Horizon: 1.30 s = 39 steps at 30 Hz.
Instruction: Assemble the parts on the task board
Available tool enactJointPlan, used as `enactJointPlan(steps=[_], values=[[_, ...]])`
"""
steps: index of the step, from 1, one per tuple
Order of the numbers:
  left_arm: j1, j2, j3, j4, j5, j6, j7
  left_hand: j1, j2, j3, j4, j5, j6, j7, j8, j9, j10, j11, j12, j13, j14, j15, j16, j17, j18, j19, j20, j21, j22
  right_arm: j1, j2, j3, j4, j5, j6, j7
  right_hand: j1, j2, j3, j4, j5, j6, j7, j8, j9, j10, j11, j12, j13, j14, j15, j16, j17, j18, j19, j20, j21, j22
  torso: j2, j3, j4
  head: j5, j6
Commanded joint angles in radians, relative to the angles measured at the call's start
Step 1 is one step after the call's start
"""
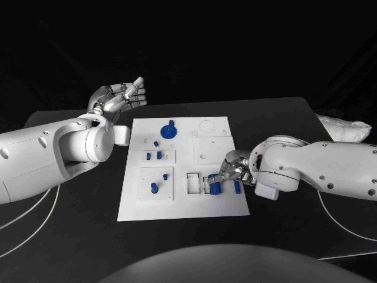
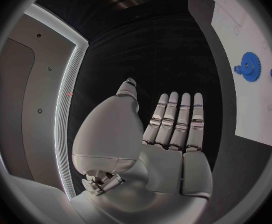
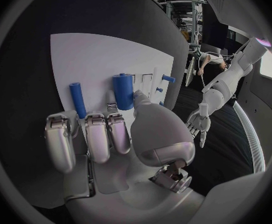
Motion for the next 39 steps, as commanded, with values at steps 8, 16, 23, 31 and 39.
enactJointPlan(steps=[8, 16, 23, 31, 39], values=[[0.0, 0.0, 0.001, 0.003, 0.002, 0.016, 0.008, 0.0, 0.012, 0.007, -0.001, 0.006, -0.009, 0.021, 0.006, -0.002, -0.007, 0.0, 0.004, -0.001, -0.008, -0.002, 0.006, -0.001, -0.002, 0.004, 0.0, -0.006, -0.001, -0.011, 0.001, -0.007, 0.003, 0.004, 0.009, -0.022, 0.182, 0.063, 0.148, -0.135, 0.03, 0.054, -0.015, -0.097, -0.078, 0.106, -0.023, 0.003, 0.263, 0.105, -0.022, 0.004, 0.263, -0.007, 0.103, -0.019, 0.004, 0.263, 0.0, 0.0004, -0.001, 0.0, 0.002], [0.0, -0.003, 0.001, 0.004, 0.002, 0.016, 0.007, 0.0, 0.012, 0.007, -0.001, 0.006, -0.009, 0.021, 0.006, -0.002, -0.007, 0.0, 0.004, -0.001, -0.009, -0.002, 0.007, -0.002, -0.003, 0.004, 0.0, -0.006, -0.002, -0.014, -0.016, -0.007, 0.017, 0.069, -0.064, 0.028, 0.227, 0.046, 0.249, -0.205, 0.067, 0.12, -0.015, -0.154, -0.106, 0.106, -0.023, 0.003, 0.263, 0.105, -0.014, 0.004, 0.263, -0.007, 0.103, -0.014, 0.004, 0.263, 0.001, 0.0006, -0.0007, 0.004, 0.009], [0.0, -0.006, 0.001, 0.006, 0.002, 0.015, 0.007, 0.0, 0.012, 0.007, -0.001, 0.006, -0.009, 0.021, 0.006, -0.002, -0.007, 0.0, 0.004, -0.001, -0.009, -0.002, 0.007, -0.002, -0.003, 0.004, 0.0, -0.006, -0.002, -0.013, -0.043, -0.007, 0.035, 0.201, -0.112, 0.094, 0.22, 0.031, 0.285, -0.219, 0.073, 0.151, -0.014, -0.19, -0.127, 0.106, -0.021, 0.003, 0.263, 0.105, -0.011, 0.004, 0.263, -0.007, 0.103, -0.012, 0.004, 0.263, 0.001, 0.0001, -0.0001, 0.009, 0.012], [0.0, -0.005, 0.001, 0.005, 0.002, 0.009, 0.011, 0.0, 0.012, 0.007, -0.001, 0.006, -0.009, 0.021, 0.007, -0.002, -0.008, 0.0, 0.005, -0.001, -0.009, -0.001, 0.007, -0.003, -0.003, 0.004, 0.0, -0.006, -0.003, -0.002, -0.08, -0.006, 0.056, 0.312, -0.124, 0.145, 0.202, 0.013, 0.303, -0.221, 0.072, 0.176, -0.015, -0.219, -0.145, 0.106, -0.022, 0.003, 0.263, 0.105, -0.011, 0.004, 0.263, -0.007, 0.103, -0.011, 0.004, 0.263, 0.0, -0.001, -0.0005, 0.011, 0.009], [0.0, -0.003, 0.001, 0.002, 0.002, 0.01, 0.01, 0.0, 0.012, 0.007, -0.001, 0.006, -0.009, 0.021, 0.007, -0.002, -0.008, 0.0, 0.005, -0.001, -0.009, -0.001, 0.007, -0.003, -0.003, 0.004, 0.0, -0.006, -0.003, 0.017, -0.098, -0.006, 0.072, 0.354, -0.122, 0.173, 0.196, 0.007, 0.306, -0.22, 0.067, 0.183, -0.015, -0.228, -0.151, 0.106, -0.022, 0.003, 0.263, 0.105, -0.012, 0.004, 0.263, -0.007, 0.103, -0.011, 0.004, 0.263, 0.0, 0.0002, -0.0004, 0.012, 0.008]])
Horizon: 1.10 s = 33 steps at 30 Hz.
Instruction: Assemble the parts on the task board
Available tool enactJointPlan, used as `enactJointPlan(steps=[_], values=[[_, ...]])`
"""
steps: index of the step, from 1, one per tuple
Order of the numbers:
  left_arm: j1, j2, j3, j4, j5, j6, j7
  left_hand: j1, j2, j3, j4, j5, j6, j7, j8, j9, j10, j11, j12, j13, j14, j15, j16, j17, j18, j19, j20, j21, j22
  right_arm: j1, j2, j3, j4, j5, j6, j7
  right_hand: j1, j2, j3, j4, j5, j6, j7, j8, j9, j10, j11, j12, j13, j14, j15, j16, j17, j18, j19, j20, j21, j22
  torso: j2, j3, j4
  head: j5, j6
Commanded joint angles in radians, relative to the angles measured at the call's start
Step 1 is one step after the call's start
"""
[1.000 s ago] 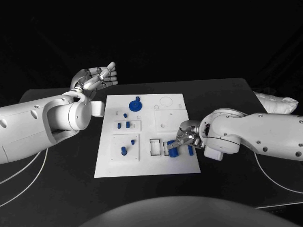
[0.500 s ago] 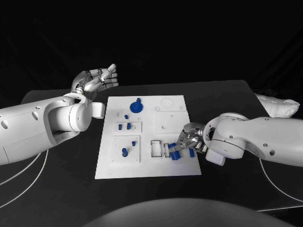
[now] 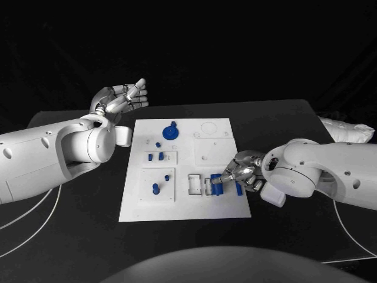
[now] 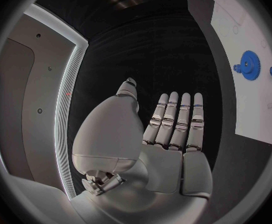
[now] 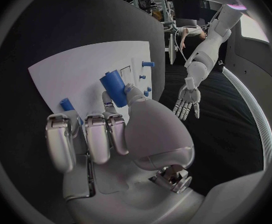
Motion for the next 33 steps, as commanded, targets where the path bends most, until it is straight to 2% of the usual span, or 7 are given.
enactJointPlan(steps=[1, 9, 17, 27, 33], values=[[0.0, 0.003, 0.001, 0.0, 0.002, 0.011, 0.01, 0.0, 0.012, 0.007, -0.001, 0.006, -0.009, 0.021, 0.007, -0.002, -0.008, 0.0, 0.005, -0.001, -0.009, -0.001, 0.004, -0.001, -0.003, 0.004, 0.0, -0.006, -0.001, 0.006, -0.001, 0.0, 0.005, 0.065, -0.002, 0.049, -0.005, 0.0, 0.196, -0.19, -0.004, 0.042, -0.03, -0.005, 0.001, 0.106, -0.005, 0.003, 0.263, 0.108, 0.004, 0.004, 0.263, -0.007, 0.106, 0.0, 0.004, 0.263, 0.0, 0.0, 0.0012, -0.001, -0.001], [0.0, 0.003, 0.001, 0.0, 0.002, 0.011, 0.009, 0.0, 0.012, 0.007, -0.001, 0.006, -0.009, 0.021, 0.007, -0.002, -0.008, 0.0, 0.005, -0.001, -0.009, -0.001, 0.004, -0.001, -0.003, 0.004, 0.0, -0.006, -0.001, 0.015, 0.009, 0.0, -0.002, 0.12, 0.026, 0.059, -0.008, -0.004, 0.198, -0.19, -0.009, 0.047, -0.031, -0.011, -0.003, 0.106, -0.005, 0.003, 0.263, 0.108, 0.004, 0.004, 0.263, -0.007, 0.106, 0.0, 0.004, 0.263, 0.001, -0.0002, 0.001, 0.002, -0.002], [0.0, 0.005, 0.001, -0.001, 0.002, 0.013, 0.006, 0.0, 0.012, 0.007, -0.001, 0.006, -0.009, 0.021, 0.007, -0.002, -0.008, 0.0, 0.005, -0.001, -0.009, -0.001, 0.004, -0.001, -0.003, 0.004, 0.0, -0.006, -0.001, 0.018, 0.041, 0.001, -0.032, 0.154, 0.069, 0.04, -0.014, -0.007, 0.199, -0.186, -0.019, 0.053, -0.031, -0.02, -0.008, 0.106, -0.005, 0.003, 0.263, 0.108, 0.004, 0.004, 0.263, -0.007, 0.106, 0.0, 0.004, 0.263, 0.0, -0.0001, 0.0016, 0.003, -0.005], [0.0, 0.004, 0.001, 0.0, 0.002, 0.012, 0.003, 0.0, 0.013, 0.006, -0.001, 0.006, -0.009, 0.021, 0.008, -0.002, -0.008, 0.0, 0.006, -0.001, -0.009, -0.001, 0.005, -0.003, -0.003, 0.004, 0.0, -0.006, -0.002, 0.019, 0.087, 0.001, -0.074, 0.155, 0.08, 0.002, -0.022, -0.01, 0.199, -0.18, -0.031, 0.059, -0.031, -0.03, -0.014, 0.106, -0.006, 0.003, 0.263, 0.108, 0.003, 0.004, 0.263, -0.007, 0.106, -0.001, 0.004, 0.263, 0.0, -0.0006, 0.002, 0.009, -0.004], [0.0, 0.002, 0.001, 0.001, 0.002, 0.012, 0.002, 0.0, 0.013, 0.006, -0.001, 0.006, -0.009, 0.021, 0.008, -0.002, -0.008, 0.0, 0.006, -0.001, -0.009, -0.001, 0.005, -0.003, -0.003, 0.004, 0.0, -0.006, -0.003, 0.018, 0.107, 0.001, -0.09, 0.141, 0.076, -0.018, -0.024, -0.011, 0.199, -0.178, -0.036, 0.062, -0.031, -0.034, -0.017, 0.106, -0.006, 0.003, 0.263, 0.108, 0.003, 0.004, 0.263, -0.007, 0.106, -0.001, 0.004, 0.263, 0.0, -0.0008, 0.0001, 0.012, -0.005]])
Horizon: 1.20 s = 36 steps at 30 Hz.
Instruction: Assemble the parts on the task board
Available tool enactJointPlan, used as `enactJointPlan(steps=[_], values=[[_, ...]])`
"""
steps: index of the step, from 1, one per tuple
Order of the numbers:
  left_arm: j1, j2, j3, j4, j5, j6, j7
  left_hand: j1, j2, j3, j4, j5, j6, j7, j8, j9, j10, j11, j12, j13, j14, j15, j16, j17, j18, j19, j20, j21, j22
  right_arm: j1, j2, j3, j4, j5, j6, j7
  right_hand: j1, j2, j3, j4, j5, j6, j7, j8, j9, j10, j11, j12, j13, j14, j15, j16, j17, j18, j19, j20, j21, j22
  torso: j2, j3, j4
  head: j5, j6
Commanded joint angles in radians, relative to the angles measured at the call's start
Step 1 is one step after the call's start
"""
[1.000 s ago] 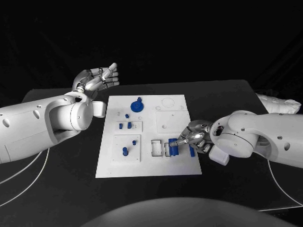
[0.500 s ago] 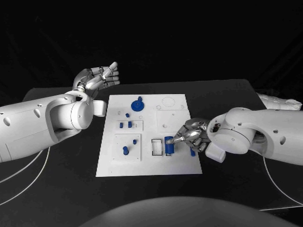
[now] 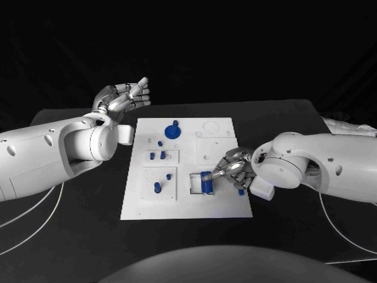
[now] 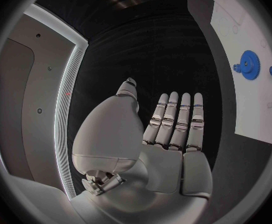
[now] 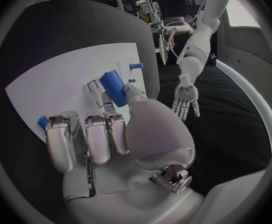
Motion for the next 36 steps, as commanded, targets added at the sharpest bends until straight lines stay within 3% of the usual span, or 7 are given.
enactJointPlan(steps=[1, 11, 25, 36], values=[[0.0, 0.0, 0.001, 0.003, 0.002, 0.012, 0.005, 0.001, 0.013, 0.006, -0.001, 0.006, -0.01, 0.021, 0.004, -0.002, -0.008, 0.0, 0.006, 0.0, -0.006, 0.002, 0.006, -0.002, -0.003, 0.004, 0.0, -0.006, -0.002, 0.0, 0.01, 0.0, -0.007, -0.007, 0.02, -0.031, -0.008, 0.006, 0.157, -0.152, -0.004, 0.049, -0.044, -0.003, -0.001, 0.106, -0.006, 0.003, 0.263, 0.108, 0.003, 0.004, 0.263, -0.007, 0.106, -0.001, 0.004, 0.263, 0.0, -0.0005, -0.0015, 0.002, -0.001], [0.0, 0.0, 0.001, 0.003, 0.002, 0.013, 0.007, 0.001, 0.013, 0.006, -0.001, 0.006, -0.01, 0.021, 0.004, -0.002, -0.008, 0.0, 0.007, 0.0, -0.006, 0.002, 0.006, -0.002, -0.003, 0.004, 0.0, -0.006, -0.002, -0.001, 0.033, 0.0, -0.011, -0.031, 0.0, -0.065, -0.011, 0.007, 0.159, -0.148, -0.018, 0.053, -0.044, -0.012, -0.006, 0.106, -0.006, 0.003, 0.263, 0.108, 0.002, 0.004, 0.263, -0.007, 0.106, -0.001, 0.004, 0.263, -0.001, -0.0004, 0.0002, 0.001, -0.007], [0.0, -0.002, 0.001, 0.005, 0.002, 0.012, 0.006, 0.001, 0.013, 0.006, -0.001, 0.006, -0.01, 0.021, 0.004, -0.002, -0.008, 0.0, 0.007, 0.0, -0.006, 0.002, 0.006, -0.002, -0.003, 0.004, 0.0, -0.006, -0.002, 0.0, 0.056, 0.0, -0.013, -0.046, -0.013, -0.085, -0.028, -0.001, 0.148, -0.128, -0.078, 0.066, -0.044, -0.036, -0.018, 0.106, -0.007, 0.003, 0.263, 0.108, 0.001, 0.004, 0.263, -0.007, 0.106, -0.002, 0.004, 0.263, 0.0, 0.0002, -0.0011, 0.005, -0.005], [0.0, -0.002, 0.001, 0.004, 0.002, 0.012, 0.006, 0.001, 0.013, 0.006, -0.001, 0.007, -0.01, 0.021, 0.005, -0.002, -0.008, 0.0, 0.007, 0.0, -0.006, 0.002, 0.007, -0.003, -0.003, 0.003, 0.0, -0.006, -0.003, 0.002, 0.071, 0.001, -0.019, -0.051, -0.036, -0.084, -0.04, 0.0, 0.14, -0.111, -0.097, 0.07, -0.044, -0.046, -0.024, 0.106, -0.007, 0.003, 0.263, 0.108, 0.001, 0.004, 0.263, -0.007, 0.106, -0.002, 0.004, 0.263, 0.0, -0.0004, -0.0006, 0.004, -0.003]])
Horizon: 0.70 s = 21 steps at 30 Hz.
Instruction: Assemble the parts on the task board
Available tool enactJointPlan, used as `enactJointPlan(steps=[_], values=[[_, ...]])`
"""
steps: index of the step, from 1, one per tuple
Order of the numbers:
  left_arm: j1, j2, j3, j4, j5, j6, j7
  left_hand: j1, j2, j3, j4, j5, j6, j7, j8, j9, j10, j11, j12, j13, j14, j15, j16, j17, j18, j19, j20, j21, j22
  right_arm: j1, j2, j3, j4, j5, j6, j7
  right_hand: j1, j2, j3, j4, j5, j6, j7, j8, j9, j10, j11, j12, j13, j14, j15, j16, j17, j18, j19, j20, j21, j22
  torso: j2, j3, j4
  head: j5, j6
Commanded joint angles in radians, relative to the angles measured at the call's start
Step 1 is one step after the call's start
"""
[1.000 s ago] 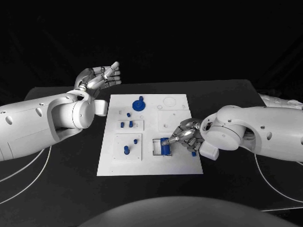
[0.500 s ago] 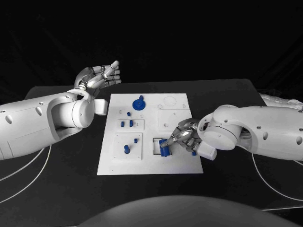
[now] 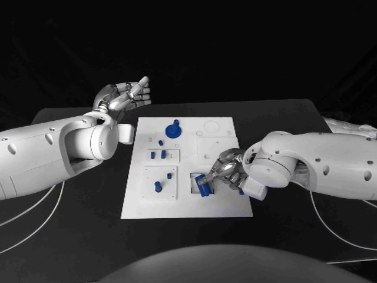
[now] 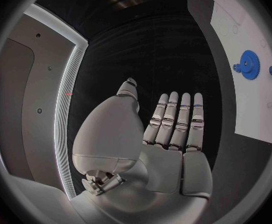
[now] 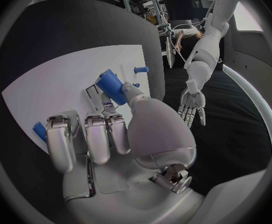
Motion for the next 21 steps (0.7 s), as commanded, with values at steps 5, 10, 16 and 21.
enactJointPlan(steps=[5, 10, 16, 21], values=[[0.0, 0.002, 0.001, 0.002, 0.002, 0.012, 0.006, -0.003, 0.009, 0.006, -0.001, 0.007, -0.006, 0.025, 0.005, -0.002, -0.008, 0.0, 0.002, 0.0, -0.006, 0.002, 0.003, -0.001, -0.003, 0.003, 0.0, -0.006, -0.001, 0.001, 0.007, 0.0, -0.004, -0.014, -0.022, -0.005, -0.017, 0.008, 0.021, -0.008, -0.025, 0.064, -0.052, -0.016, -0.002, 0.106, -0.007, 0.003, 0.263, 0.108, 0.001, 0.004, 0.263, -0.007, 0.106, -0.002, 0.004, 0.263, 0.0, -0.0002, 0.0004, -0.002, 0.003], [0.0, 0.002, 0.001, 0.002, 0.002, 0.012, 0.006, -0.003, 0.009, 0.006, -0.001, 0.007, -0.006, 0.025, 0.005, -0.002, -0.008, 0.0, 0.002, 0.0, -0.006, 0.002, 0.003, -0.001, -0.003, 0.003, 0.0, -0.006, -0.001, 0.002, 0.01, 0.0, -0.006, -0.015, -0.027, -0.005, -0.044, -0.003, -0.006, 0.024, -0.068, 0.068, -0.05, -0.028, -0.009, 0.106, -0.005, 0.003, 0.263, 0.108, 0.002, 0.004, 0.263, -0.007, 0.106, -0.002, 0.004, 0.263, 0.0, 0.0002, 0.0, -0.001, 0.003], [0.0, 0.002, 0.001, 0.001, 0.002, 0.012, 0.006, -0.003, 0.009, 0.006, -0.001, 0.007, -0.006, 0.025, 0.005, -0.002, -0.008, 0.0, 0.003, 0.0, -0.006, 0.002, 0.004, -0.002, -0.003, 0.003, 0.0, -0.006, -0.002, 0.002, 0.011, 0.0, -0.007, -0.016, -0.03, -0.009, -0.069, -0.017, -0.033, 0.049, -0.1, 0.069, -0.048, -0.038, -0.014, 0.106, -0.003, 0.003, 0.263, 0.108, 0.002, 0.004, 0.263, -0.007, 0.106, -0.001, 0.004, 0.263, 0.001, -0.0001, 0.0002, -0.002, 0.005], [0.0, 0.003, 0.001, 0.002, 0.002, 0.013, 0.005, -0.003, 0.009, 0.006, -0.001, 0.007, -0.006, 0.025, 0.005, -0.002, -0.008, 0.0, 0.003, 0.0, -0.006, 0.002, 0.004, -0.002, -0.003, 0.003, 0.0, -0.006, -0.002, 0.002, 0.01, 0.0, -0.007, -0.019, -0.03, -0.013, -0.088, -0.025, -0.054, 0.067, -0.115, 0.07, -0.046, -0.044, -0.016, 0.106, -0.002, 0.003, 0.263, 0.108, 0.002, 0.004, 0.263, -0.007, 0.106, -0.001, 0.004, 0.263, 0.001, -0.0001, 0.0003, -0.002, 0.005]])
